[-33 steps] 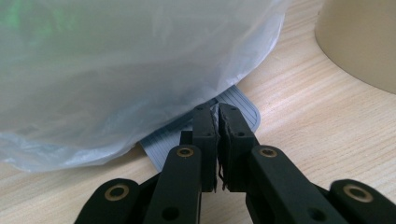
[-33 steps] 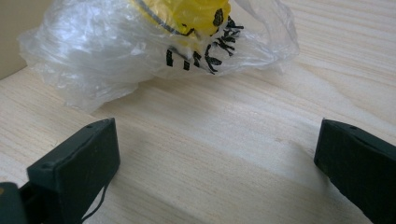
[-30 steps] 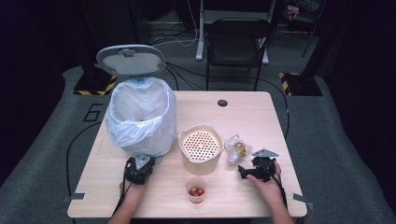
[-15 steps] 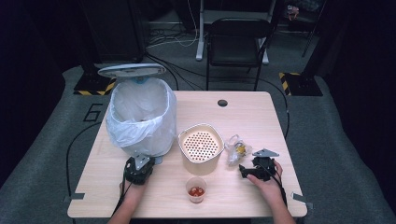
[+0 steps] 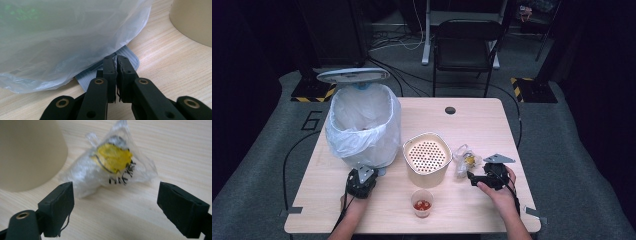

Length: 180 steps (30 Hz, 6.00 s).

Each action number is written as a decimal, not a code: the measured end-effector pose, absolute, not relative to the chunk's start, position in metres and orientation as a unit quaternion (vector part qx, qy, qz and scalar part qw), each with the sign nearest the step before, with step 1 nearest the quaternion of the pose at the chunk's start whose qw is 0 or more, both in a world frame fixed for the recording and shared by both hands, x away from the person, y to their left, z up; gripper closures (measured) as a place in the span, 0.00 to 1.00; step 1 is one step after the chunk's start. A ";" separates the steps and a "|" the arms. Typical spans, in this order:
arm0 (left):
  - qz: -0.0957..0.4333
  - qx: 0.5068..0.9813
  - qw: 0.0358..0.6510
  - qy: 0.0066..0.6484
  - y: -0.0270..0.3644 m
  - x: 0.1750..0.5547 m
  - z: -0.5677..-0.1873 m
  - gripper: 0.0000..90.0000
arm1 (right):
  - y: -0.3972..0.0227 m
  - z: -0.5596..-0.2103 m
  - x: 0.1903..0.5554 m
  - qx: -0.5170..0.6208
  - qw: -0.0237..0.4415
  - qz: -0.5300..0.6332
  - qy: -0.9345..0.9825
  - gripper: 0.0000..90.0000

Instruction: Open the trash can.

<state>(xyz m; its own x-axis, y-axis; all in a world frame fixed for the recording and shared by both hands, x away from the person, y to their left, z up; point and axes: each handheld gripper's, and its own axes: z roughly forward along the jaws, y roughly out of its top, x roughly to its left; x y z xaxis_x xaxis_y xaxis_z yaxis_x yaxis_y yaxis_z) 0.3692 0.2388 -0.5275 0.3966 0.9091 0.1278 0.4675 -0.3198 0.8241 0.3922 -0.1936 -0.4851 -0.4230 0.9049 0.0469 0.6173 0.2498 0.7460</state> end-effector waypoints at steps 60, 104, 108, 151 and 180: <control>0.314 0.757 0.354 0.451 0.238 0.369 -0.527 0.95 | -0.186 -0.433 0.425 0.480 0.180 0.389 0.765 0.74; 0.321 0.755 0.353 0.450 0.237 0.369 -0.527 0.95 | -0.146 -0.315 0.438 0.352 0.146 0.455 0.805 0.75; 0.320 0.755 0.353 0.450 0.237 0.369 -0.527 0.95 | -0.139 -0.313 0.442 0.332 0.129 0.473 0.806 0.76; 0.329 0.756 0.349 0.446 0.238 0.369 -0.527 0.95 | 0.014 -0.261 0.451 0.159 0.076 0.513 0.840 0.76; 0.323 0.763 0.343 0.443 0.237 0.368 -0.526 0.95 | 0.077 -0.292 0.479 0.196 0.104 0.551 0.804 0.76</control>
